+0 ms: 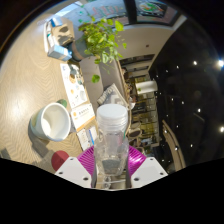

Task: Pour water

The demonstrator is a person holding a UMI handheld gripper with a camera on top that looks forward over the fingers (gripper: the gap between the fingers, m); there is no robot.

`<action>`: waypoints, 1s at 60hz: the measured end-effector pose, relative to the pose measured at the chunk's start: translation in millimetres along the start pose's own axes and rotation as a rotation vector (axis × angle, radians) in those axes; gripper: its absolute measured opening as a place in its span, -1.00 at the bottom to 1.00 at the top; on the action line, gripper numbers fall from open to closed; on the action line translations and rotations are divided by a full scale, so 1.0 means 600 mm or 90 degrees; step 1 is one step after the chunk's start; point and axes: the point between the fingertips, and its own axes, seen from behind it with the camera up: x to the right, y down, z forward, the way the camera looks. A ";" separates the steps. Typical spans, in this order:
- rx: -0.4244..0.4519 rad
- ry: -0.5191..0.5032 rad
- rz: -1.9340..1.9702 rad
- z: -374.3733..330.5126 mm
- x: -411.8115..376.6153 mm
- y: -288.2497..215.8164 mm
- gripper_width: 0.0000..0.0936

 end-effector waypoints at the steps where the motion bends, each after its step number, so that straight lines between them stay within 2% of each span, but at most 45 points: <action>1: 0.003 -0.008 0.036 -0.002 0.003 0.002 -0.16; 10: 0.035 -0.091 0.324 -0.010 0.006 0.022 -0.16; 18: 0.037 -0.188 0.548 0.001 -0.047 0.049 -0.16; 27: 0.023 -0.272 0.675 0.033 -0.133 0.073 -0.16; 37: 0.020 -0.316 0.724 0.057 -0.202 0.087 -0.16; 42: 0.012 -0.326 0.727 0.063 -0.232 0.096 -0.13; 44: 0.034 -0.315 0.743 0.066 -0.225 0.092 -0.12; 46: 0.031 -0.315 0.747 0.065 -0.229 0.096 -0.11; 52: 0.035 -0.313 0.759 0.062 -0.229 0.098 0.01; 55: 0.007 -0.332 0.757 0.058 -0.246 0.104 0.11; 57: -0.012 -0.350 0.761 0.052 -0.253 0.110 0.30; 60: -0.034 -0.370 0.771 0.035 -0.255 0.115 0.74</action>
